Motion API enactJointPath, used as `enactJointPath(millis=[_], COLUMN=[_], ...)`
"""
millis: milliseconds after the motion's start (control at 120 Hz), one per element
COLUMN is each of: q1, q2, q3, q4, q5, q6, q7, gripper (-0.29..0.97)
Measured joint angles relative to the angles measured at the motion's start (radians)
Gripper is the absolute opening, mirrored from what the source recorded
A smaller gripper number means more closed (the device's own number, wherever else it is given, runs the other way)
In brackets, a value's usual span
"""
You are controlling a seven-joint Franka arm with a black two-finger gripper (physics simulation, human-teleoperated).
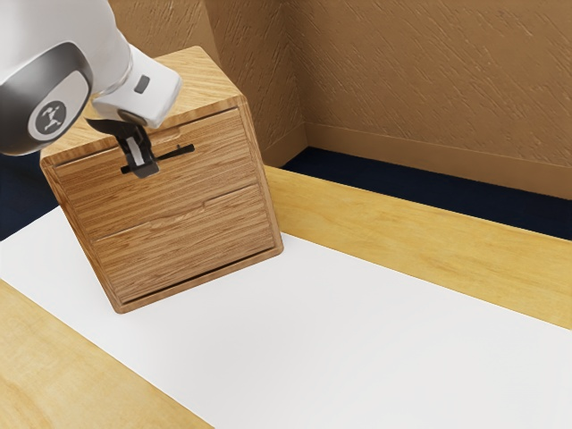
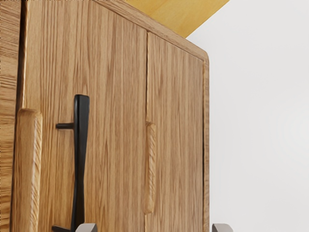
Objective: Pull the drawer handle with one arm to open the drawer
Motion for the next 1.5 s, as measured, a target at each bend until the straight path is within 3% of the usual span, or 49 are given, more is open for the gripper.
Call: enactJointPath(millis=[1500], q1=[0.001], q2=[0.176], q3=[0.089], q4=[0.042], q5=[0.023], q6=[0.136], q7=[0.039], gripper=[0.25])
